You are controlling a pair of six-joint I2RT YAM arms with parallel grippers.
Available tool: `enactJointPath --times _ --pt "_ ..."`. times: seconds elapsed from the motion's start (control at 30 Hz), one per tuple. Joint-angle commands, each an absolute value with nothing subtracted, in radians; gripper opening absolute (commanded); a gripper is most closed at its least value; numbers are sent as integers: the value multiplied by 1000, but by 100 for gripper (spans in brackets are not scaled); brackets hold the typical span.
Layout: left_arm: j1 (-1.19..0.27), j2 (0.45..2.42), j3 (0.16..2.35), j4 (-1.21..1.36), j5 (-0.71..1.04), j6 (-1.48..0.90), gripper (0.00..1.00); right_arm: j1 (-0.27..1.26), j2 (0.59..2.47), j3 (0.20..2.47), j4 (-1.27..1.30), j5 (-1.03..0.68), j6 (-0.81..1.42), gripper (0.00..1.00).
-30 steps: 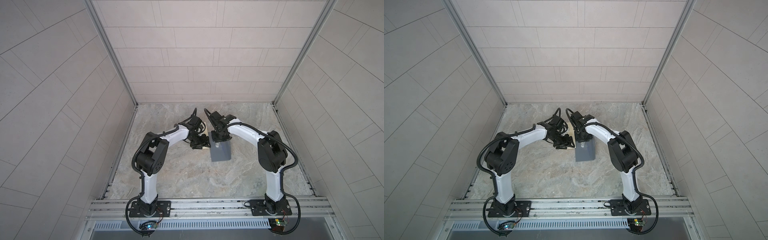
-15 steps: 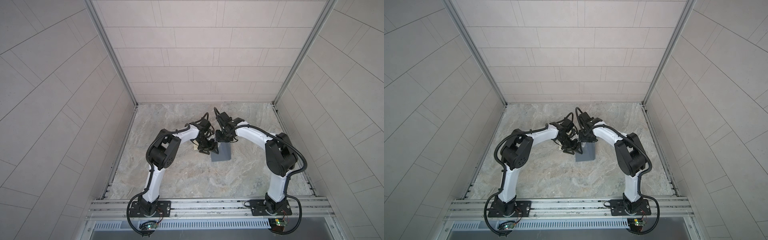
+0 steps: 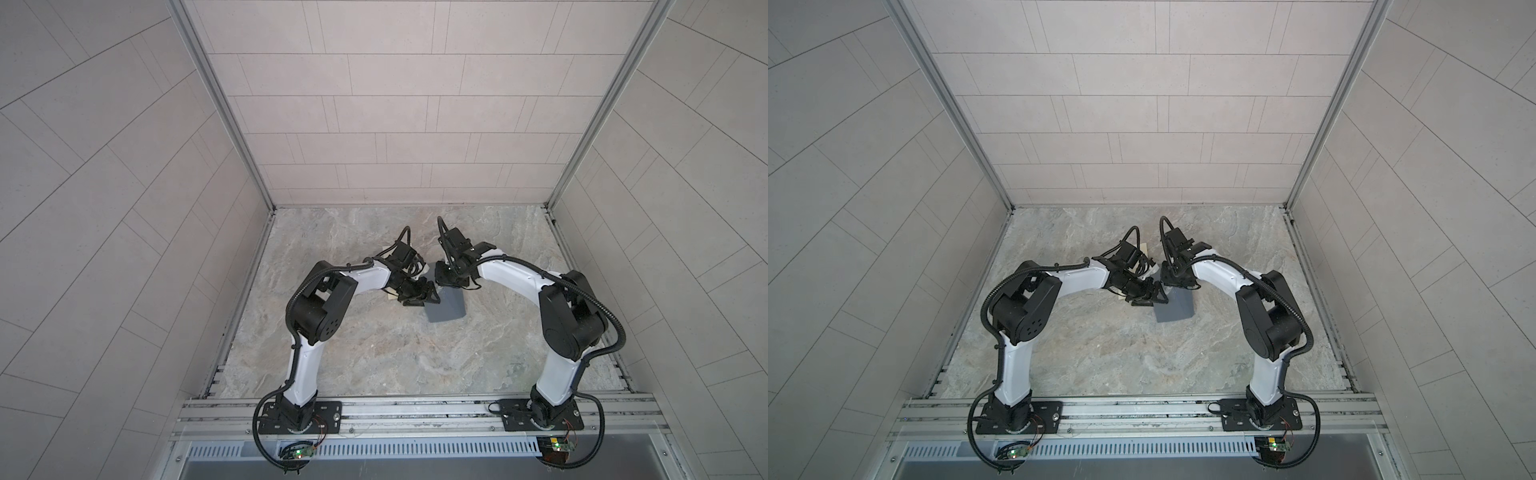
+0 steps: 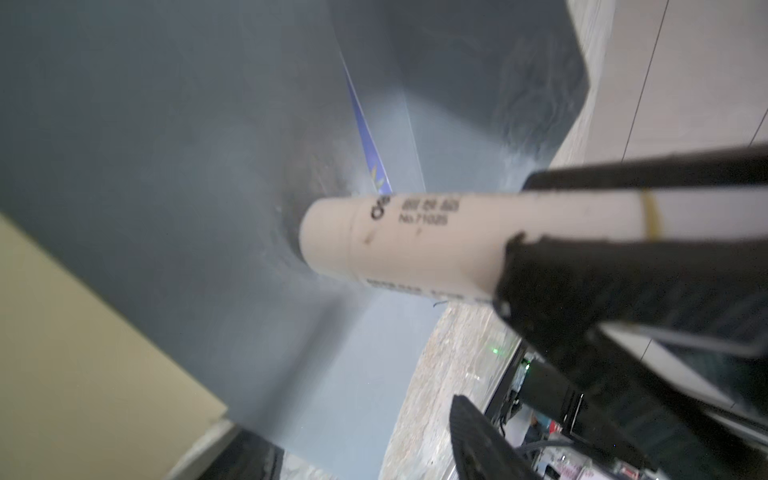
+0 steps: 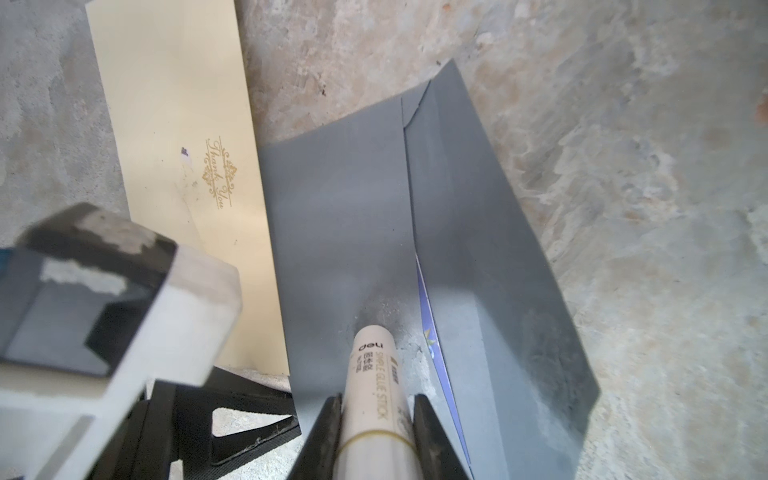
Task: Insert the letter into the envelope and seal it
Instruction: 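Rub glue along the envelope flap with the right gripper while the left holds it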
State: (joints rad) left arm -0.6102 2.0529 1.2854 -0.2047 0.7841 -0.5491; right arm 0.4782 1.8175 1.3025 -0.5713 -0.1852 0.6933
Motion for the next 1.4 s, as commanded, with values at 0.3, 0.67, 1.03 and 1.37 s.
enactJointPath --times 0.3,0.67,1.03,1.37 --pt "-604 1995 1242 -64 552 -626 16 502 1851 1238 -666 -163 732 0" --pt "-610 2051 1305 -241 487 -574 0 605 1961 1378 -814 11 709 0" --pt "-590 2059 1287 -245 506 -592 0 568 1996 1415 -890 150 727 0" --pt "-586 2062 1288 -247 506 -595 0 549 1964 1366 -879 159 733 0"
